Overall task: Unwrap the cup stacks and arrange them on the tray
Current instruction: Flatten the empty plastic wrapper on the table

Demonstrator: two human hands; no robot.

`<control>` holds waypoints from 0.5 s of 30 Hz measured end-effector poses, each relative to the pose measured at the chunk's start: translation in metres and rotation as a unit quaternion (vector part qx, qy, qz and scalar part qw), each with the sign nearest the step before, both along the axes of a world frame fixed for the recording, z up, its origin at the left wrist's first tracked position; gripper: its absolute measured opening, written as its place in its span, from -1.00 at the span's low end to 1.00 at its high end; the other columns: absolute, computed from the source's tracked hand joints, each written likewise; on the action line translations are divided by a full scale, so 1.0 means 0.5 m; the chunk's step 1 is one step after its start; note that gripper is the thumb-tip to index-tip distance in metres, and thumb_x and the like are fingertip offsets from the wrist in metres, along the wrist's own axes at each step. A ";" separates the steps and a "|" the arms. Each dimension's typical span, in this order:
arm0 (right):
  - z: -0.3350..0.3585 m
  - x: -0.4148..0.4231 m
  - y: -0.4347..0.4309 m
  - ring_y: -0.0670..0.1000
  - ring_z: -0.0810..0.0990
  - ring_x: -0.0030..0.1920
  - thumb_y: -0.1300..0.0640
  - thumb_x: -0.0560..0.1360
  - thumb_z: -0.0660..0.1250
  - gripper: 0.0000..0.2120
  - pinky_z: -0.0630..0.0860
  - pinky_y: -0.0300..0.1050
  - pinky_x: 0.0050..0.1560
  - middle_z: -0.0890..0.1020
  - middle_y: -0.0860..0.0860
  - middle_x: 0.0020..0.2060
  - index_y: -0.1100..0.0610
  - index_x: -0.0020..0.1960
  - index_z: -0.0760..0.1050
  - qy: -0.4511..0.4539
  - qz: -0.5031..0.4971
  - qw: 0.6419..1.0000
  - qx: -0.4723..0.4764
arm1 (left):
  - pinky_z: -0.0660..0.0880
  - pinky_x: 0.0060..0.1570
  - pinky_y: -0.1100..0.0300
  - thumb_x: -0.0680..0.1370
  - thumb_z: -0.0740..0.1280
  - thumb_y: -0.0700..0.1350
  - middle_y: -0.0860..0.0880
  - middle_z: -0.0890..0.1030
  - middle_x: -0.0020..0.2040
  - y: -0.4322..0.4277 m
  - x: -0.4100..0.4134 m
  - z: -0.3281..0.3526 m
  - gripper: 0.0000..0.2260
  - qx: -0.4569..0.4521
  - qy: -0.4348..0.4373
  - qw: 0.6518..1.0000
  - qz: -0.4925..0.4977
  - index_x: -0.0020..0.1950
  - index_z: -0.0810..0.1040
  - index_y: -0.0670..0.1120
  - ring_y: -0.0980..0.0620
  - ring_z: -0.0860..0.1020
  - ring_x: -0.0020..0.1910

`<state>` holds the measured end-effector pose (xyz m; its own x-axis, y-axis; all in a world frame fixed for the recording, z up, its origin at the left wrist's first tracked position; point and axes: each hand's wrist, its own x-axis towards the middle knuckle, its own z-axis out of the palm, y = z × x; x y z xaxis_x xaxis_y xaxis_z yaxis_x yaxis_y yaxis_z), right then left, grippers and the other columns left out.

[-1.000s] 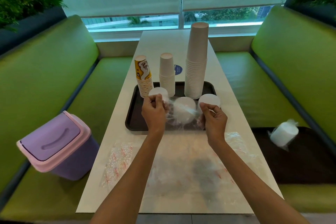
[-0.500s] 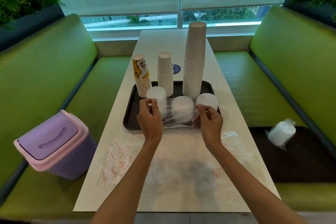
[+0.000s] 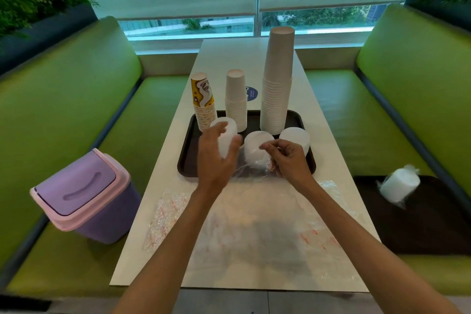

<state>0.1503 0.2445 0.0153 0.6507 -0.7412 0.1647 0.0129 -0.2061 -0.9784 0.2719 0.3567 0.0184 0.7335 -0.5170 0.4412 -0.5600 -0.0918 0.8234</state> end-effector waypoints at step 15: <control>-0.013 -0.084 -0.047 0.00 0.55 -0.05 -0.24 0.33 0.32 -0.53 0.45 -0.14 0.05 0.64 0.19 -0.01 0.08 0.05 0.65 0.115 0.110 0.970 0.186 | 0.36 -0.39 0.42 0.63 0.21 -0.18 0.01 0.45 -0.35 -0.001 0.030 0.000 -0.87 -0.048 0.096 0.994 0.037 -0.08 0.45 -0.19 0.21 0.43 -0.41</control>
